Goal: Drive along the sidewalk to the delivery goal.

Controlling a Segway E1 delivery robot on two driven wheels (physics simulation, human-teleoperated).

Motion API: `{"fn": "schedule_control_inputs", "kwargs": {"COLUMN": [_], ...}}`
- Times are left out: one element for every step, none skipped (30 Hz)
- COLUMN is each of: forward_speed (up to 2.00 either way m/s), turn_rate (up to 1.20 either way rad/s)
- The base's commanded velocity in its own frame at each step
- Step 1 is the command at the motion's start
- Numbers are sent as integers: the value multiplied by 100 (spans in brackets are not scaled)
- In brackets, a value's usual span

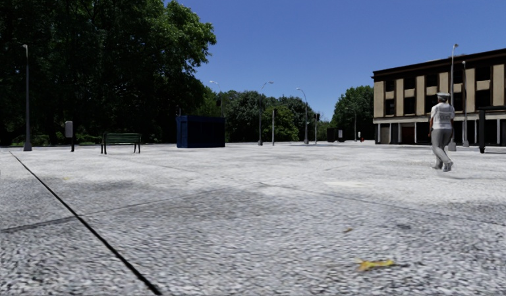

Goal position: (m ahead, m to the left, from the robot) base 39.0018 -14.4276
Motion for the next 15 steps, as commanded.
{"fn": "schedule_control_inputs", "kwargs": {"forward_speed": [200, 200, 200, 200, 200, 200, 200, 200, 200, 200, 200, 200, 200, 200, 200], "turn_rate": [0, 0, 0, 0, 0, 0, 0, 0, 0, 0, 0, 0, 0, 0, 0]}}
